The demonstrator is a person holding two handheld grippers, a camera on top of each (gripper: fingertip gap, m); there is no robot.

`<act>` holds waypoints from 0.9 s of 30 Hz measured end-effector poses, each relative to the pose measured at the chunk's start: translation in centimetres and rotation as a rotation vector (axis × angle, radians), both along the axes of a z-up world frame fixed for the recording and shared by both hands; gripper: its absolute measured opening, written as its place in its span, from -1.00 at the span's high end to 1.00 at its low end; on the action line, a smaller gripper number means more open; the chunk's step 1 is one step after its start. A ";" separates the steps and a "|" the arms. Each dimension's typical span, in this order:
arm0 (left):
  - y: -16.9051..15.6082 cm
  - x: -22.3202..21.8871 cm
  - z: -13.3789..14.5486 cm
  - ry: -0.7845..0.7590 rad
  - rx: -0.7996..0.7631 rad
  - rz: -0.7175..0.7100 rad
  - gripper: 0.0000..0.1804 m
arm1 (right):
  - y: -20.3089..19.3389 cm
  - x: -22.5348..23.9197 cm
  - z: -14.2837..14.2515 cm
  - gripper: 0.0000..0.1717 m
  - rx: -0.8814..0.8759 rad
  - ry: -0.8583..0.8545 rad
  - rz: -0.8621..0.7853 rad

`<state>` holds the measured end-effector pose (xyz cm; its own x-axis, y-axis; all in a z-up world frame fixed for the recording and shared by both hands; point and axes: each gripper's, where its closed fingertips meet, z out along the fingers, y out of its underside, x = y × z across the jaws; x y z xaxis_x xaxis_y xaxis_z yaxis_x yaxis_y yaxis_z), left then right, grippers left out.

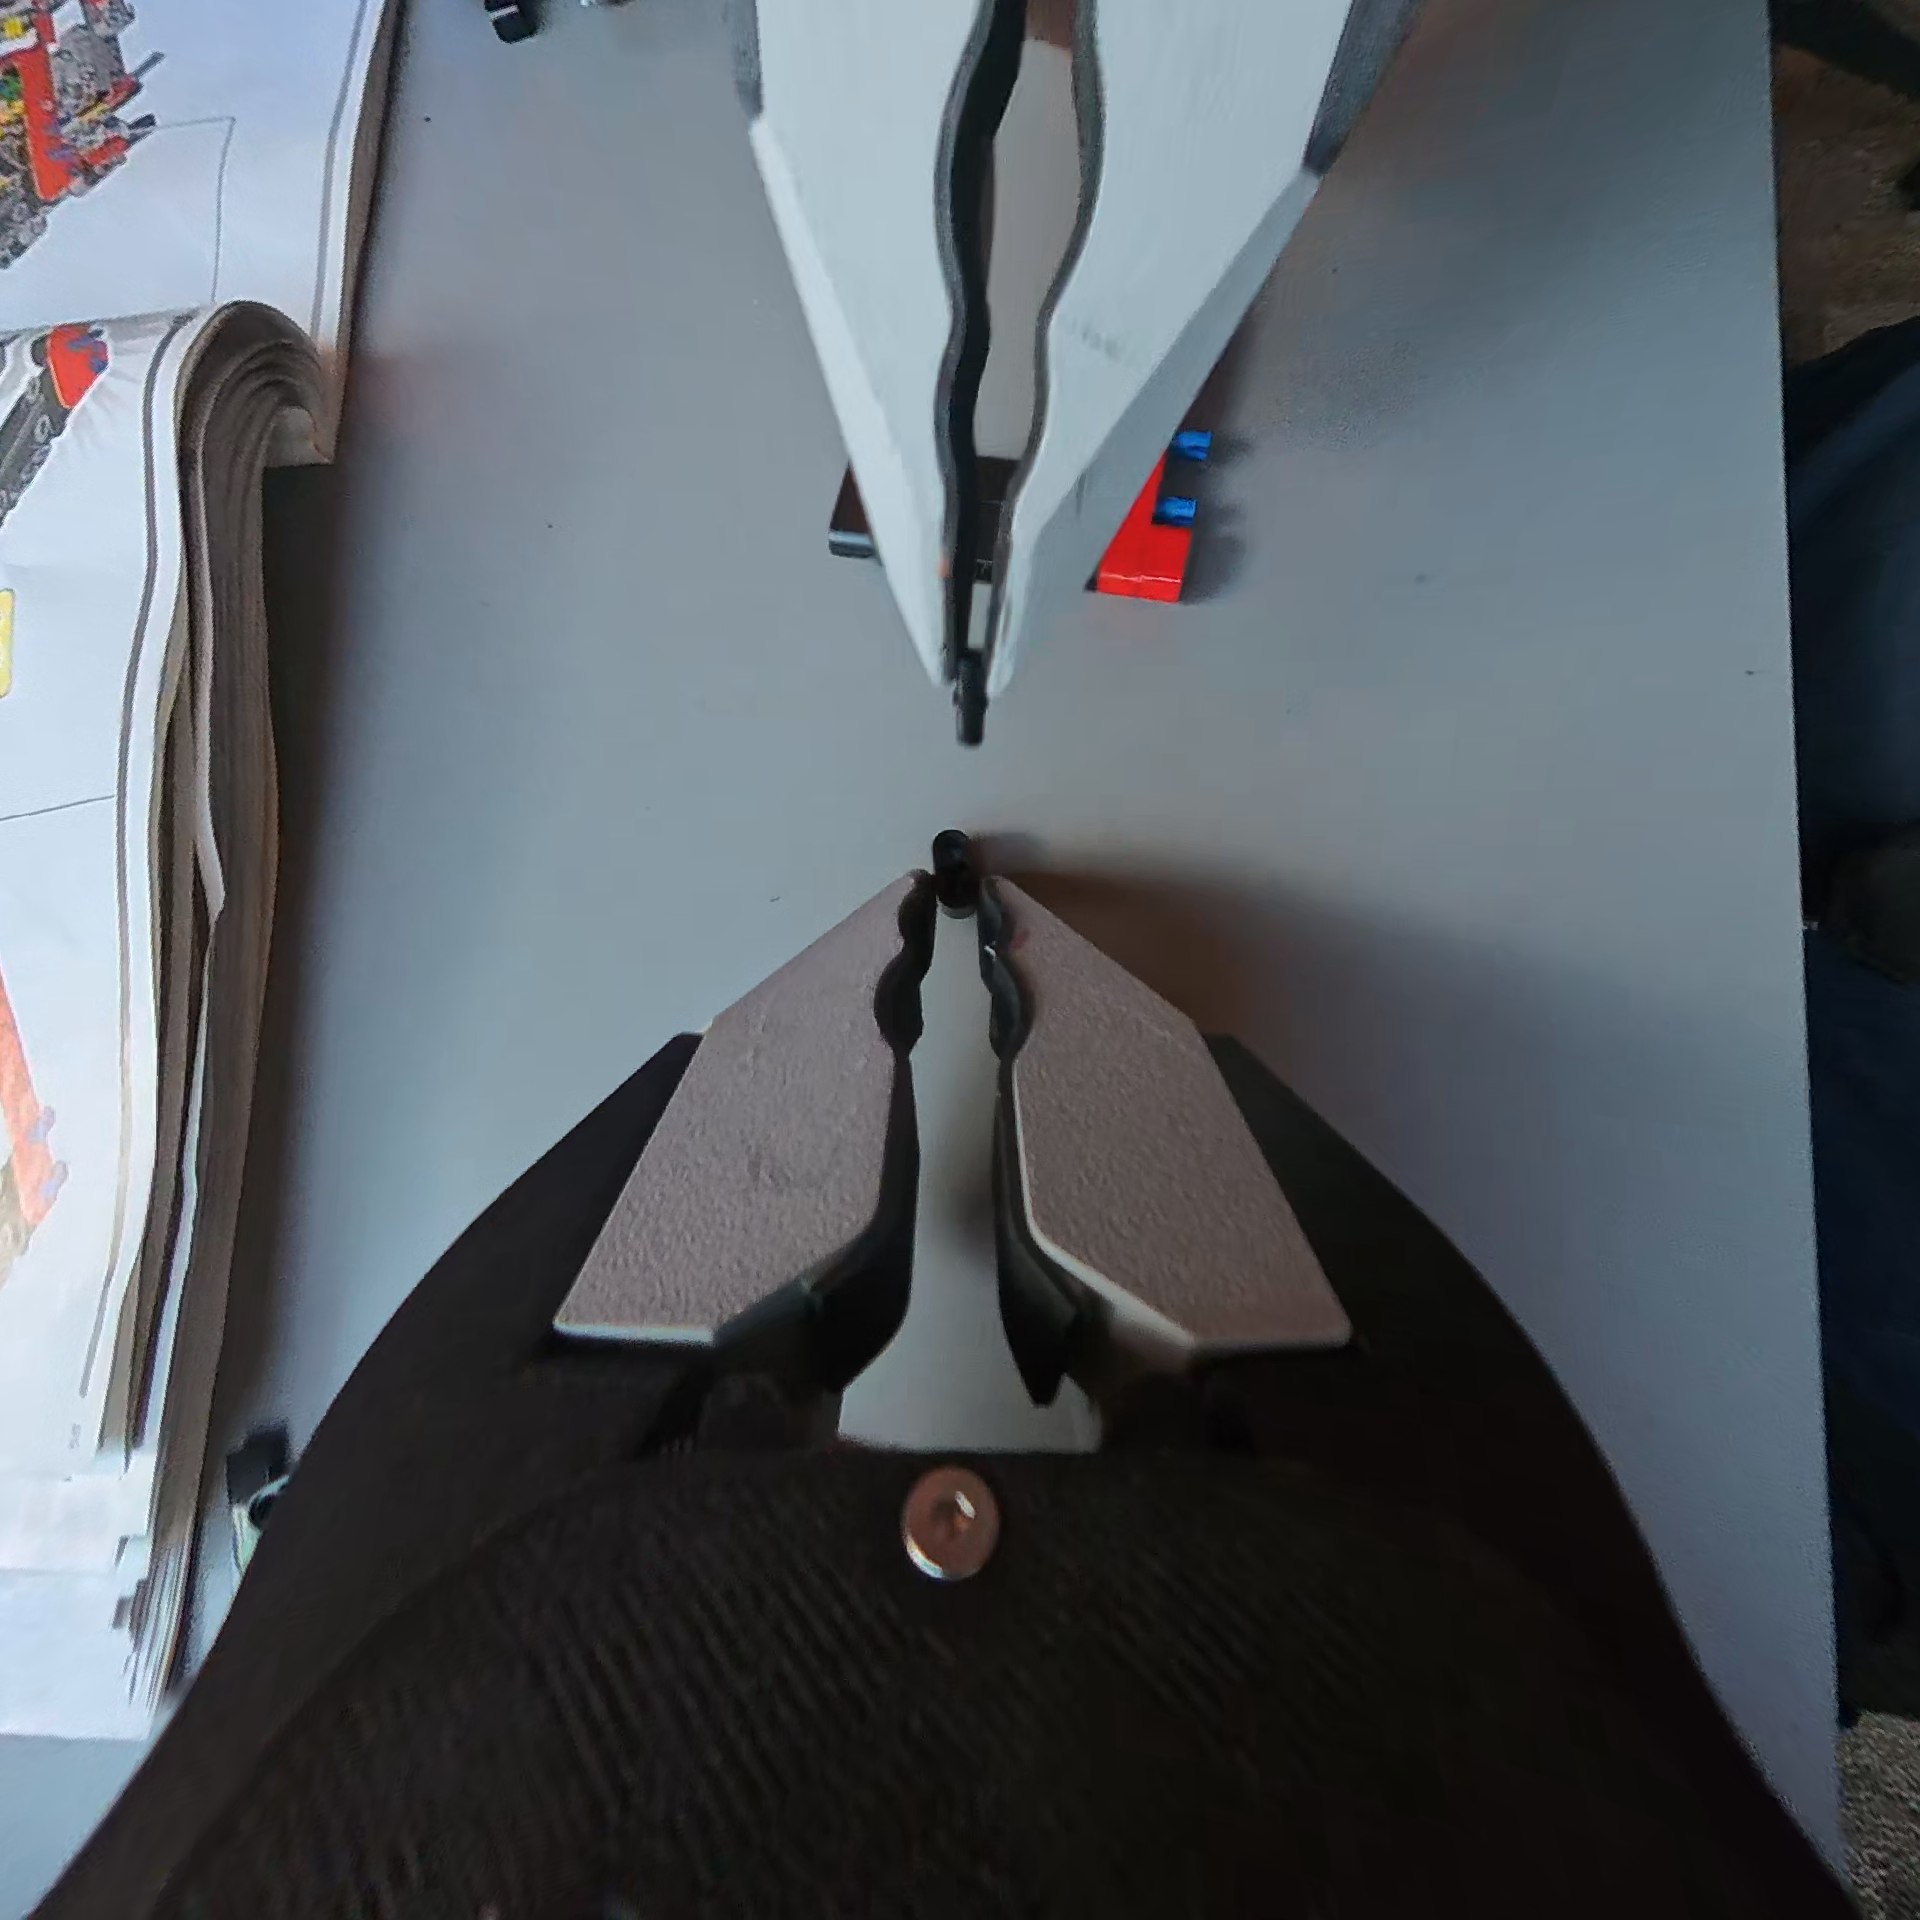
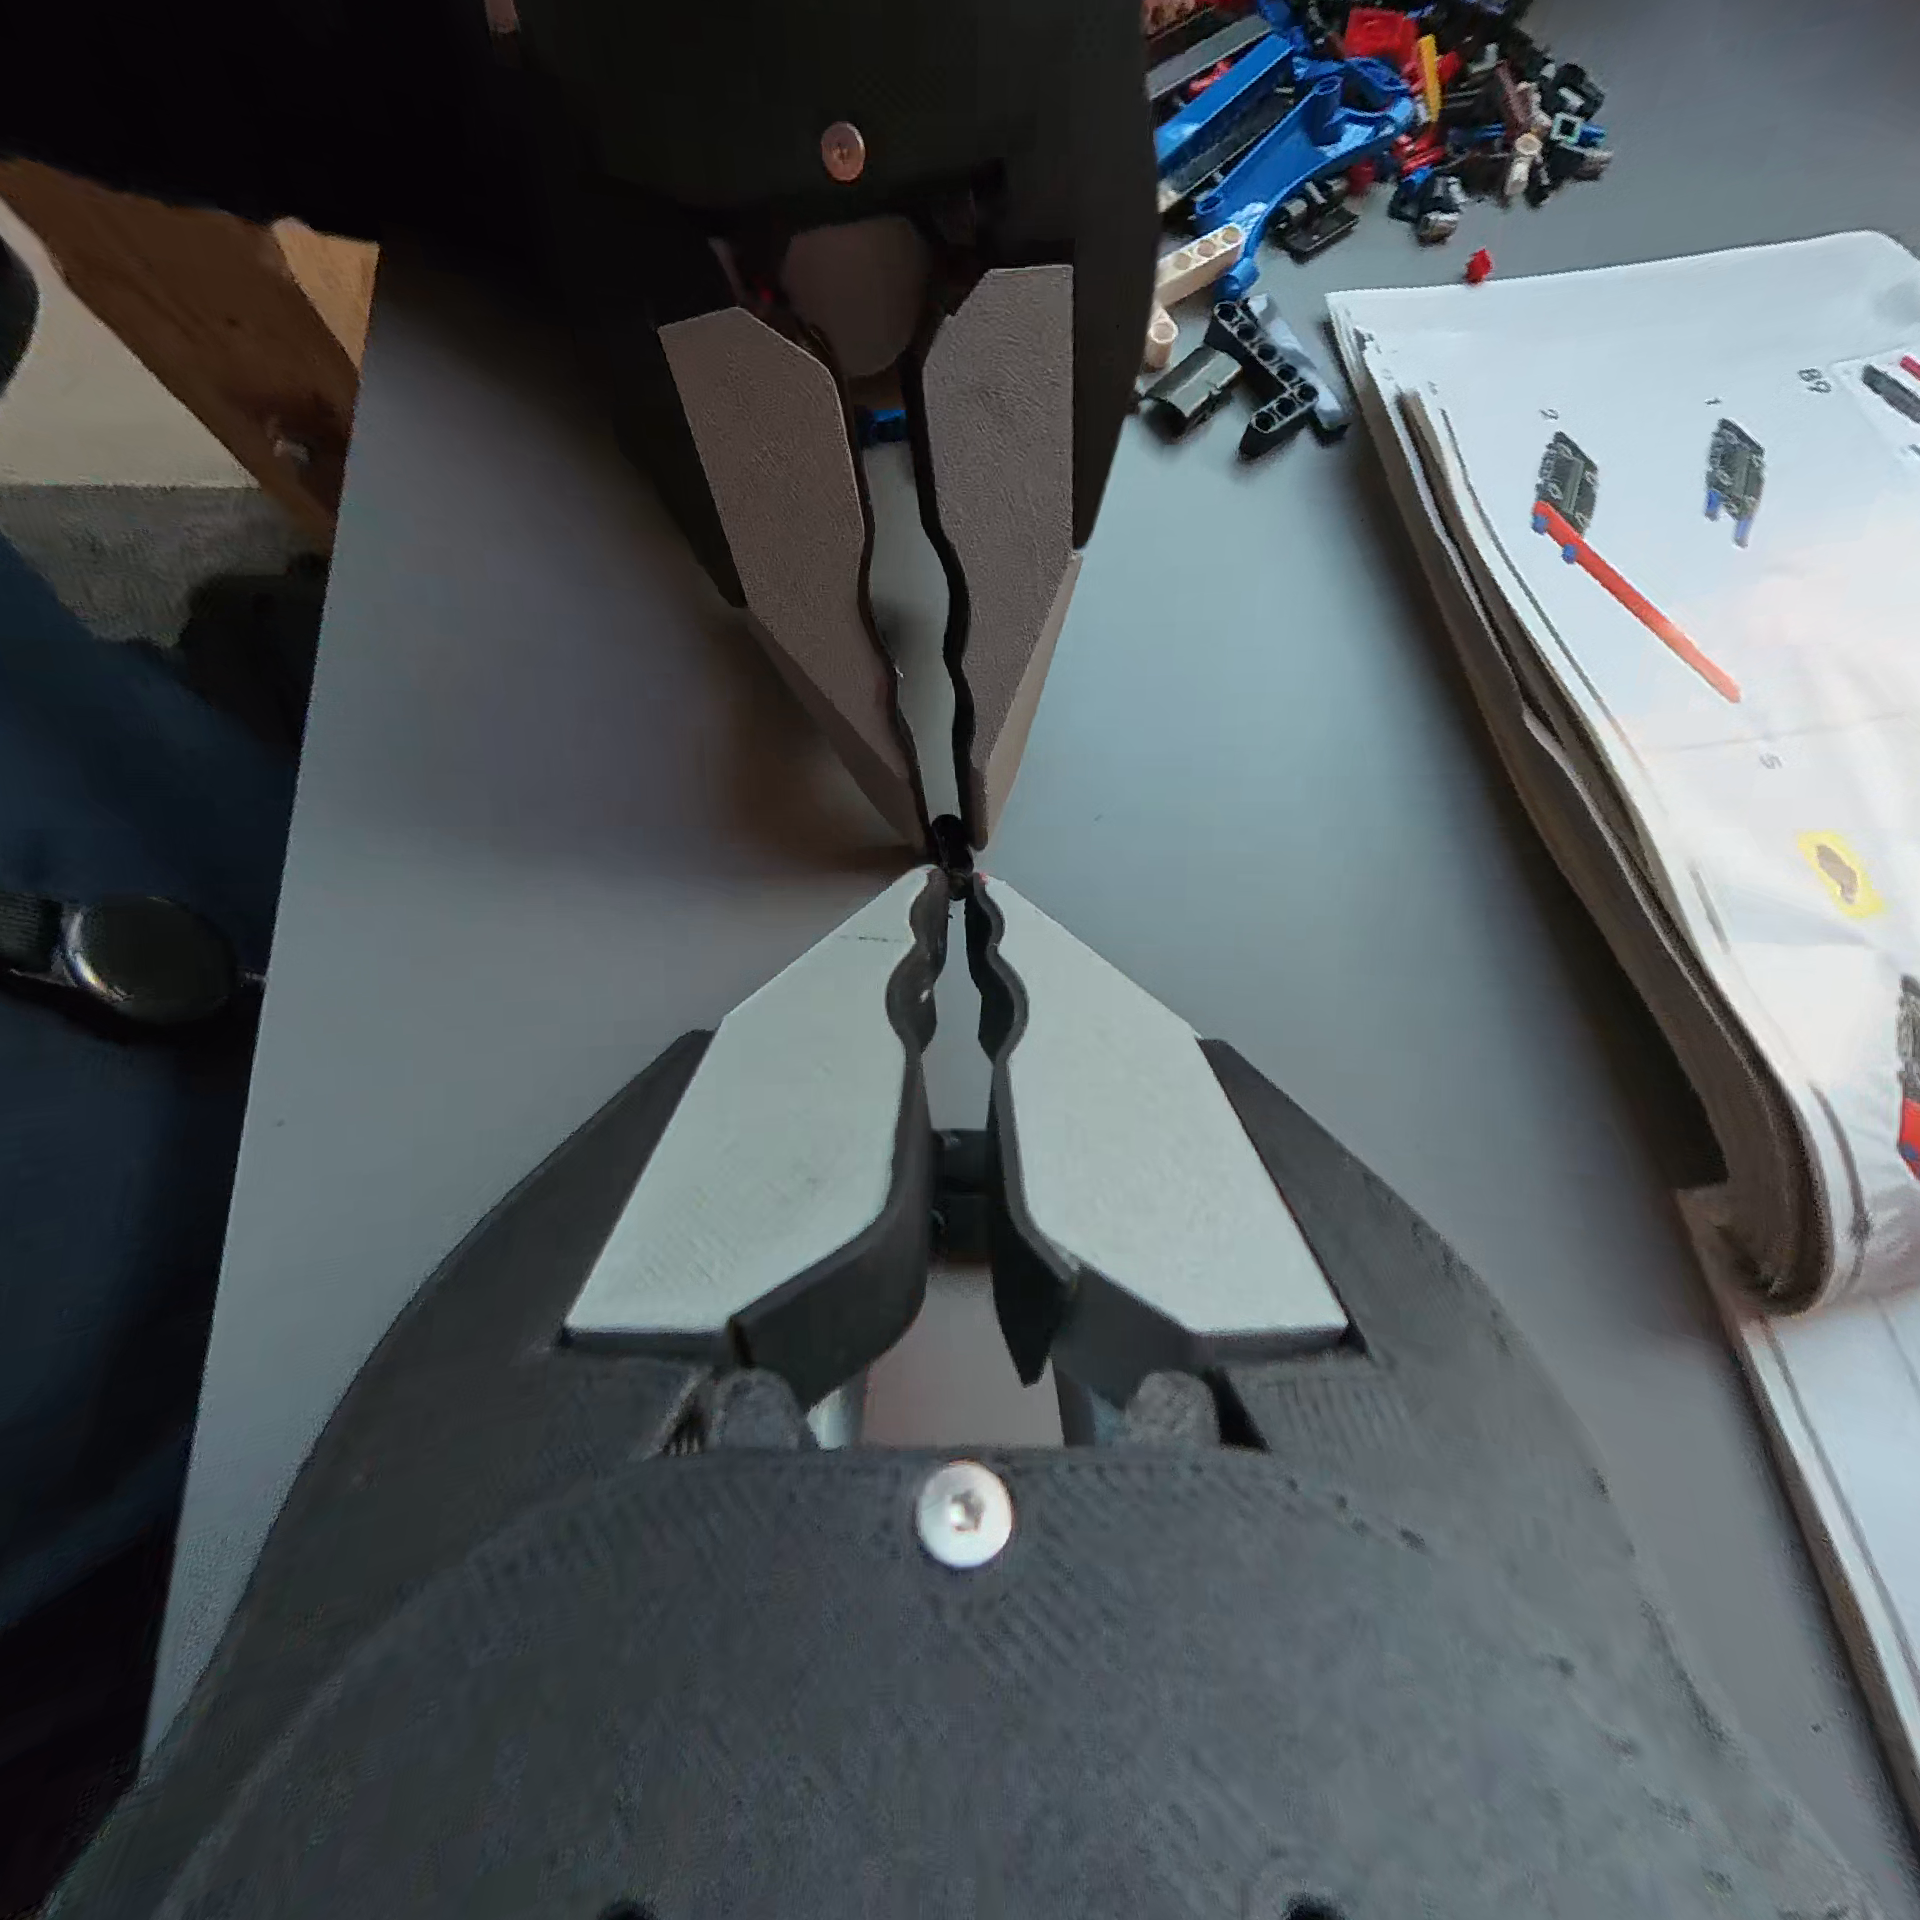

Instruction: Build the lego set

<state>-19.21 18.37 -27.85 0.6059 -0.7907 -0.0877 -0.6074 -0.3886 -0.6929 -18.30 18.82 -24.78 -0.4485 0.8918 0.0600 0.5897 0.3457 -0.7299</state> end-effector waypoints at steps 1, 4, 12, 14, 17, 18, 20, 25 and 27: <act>0.1 0.2 0.0 -0.003 -0.003 -0.010 0.93 | -0.1 -0.2 -0.3 0.99 0.027 -0.017 0.016; 0.4 0.6 0.0 -0.004 -0.001 -0.043 0.94 | 0.0 -0.6 -1.1 0.99 0.094 -0.061 0.050; 0.7 0.7 0.0 0.009 0.026 -0.057 0.94 | 0.2 -0.5 -1.5 0.99 0.168 -0.133 0.093; 0.7 0.7 0.0 0.009 0.026 -0.057 0.94 | 0.2 -0.5 -1.7 0.99 0.198 -0.152 0.101; 0.7 0.7 0.0 0.009 0.025 -0.055 0.94 | 0.2 -0.4 -1.8 0.99 0.224 -0.168 0.109; 0.7 0.7 0.0 0.008 0.025 -0.055 0.94 | 0.2 -0.4 -1.8 0.99 0.230 -0.173 0.112; 0.7 0.7 0.0 0.007 0.024 -0.054 0.94 | 0.3 -0.3 -1.8 0.99 0.249 -0.188 0.116; 0.8 0.7 0.0 0.006 0.020 -0.040 0.94 | 0.5 -0.4 -1.9 0.99 0.290 -0.228 0.109; 0.8 0.6 -0.1 0.004 0.014 -0.030 0.93 | 0.5 -0.5 -1.9 0.99 0.254 -0.233 0.080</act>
<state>-18.60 19.17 -27.91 0.5811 -0.8075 -0.1012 -0.6215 -0.3601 -0.6957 -18.83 19.33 -26.68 -0.5438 0.8233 0.1628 0.6942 0.5503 -0.4639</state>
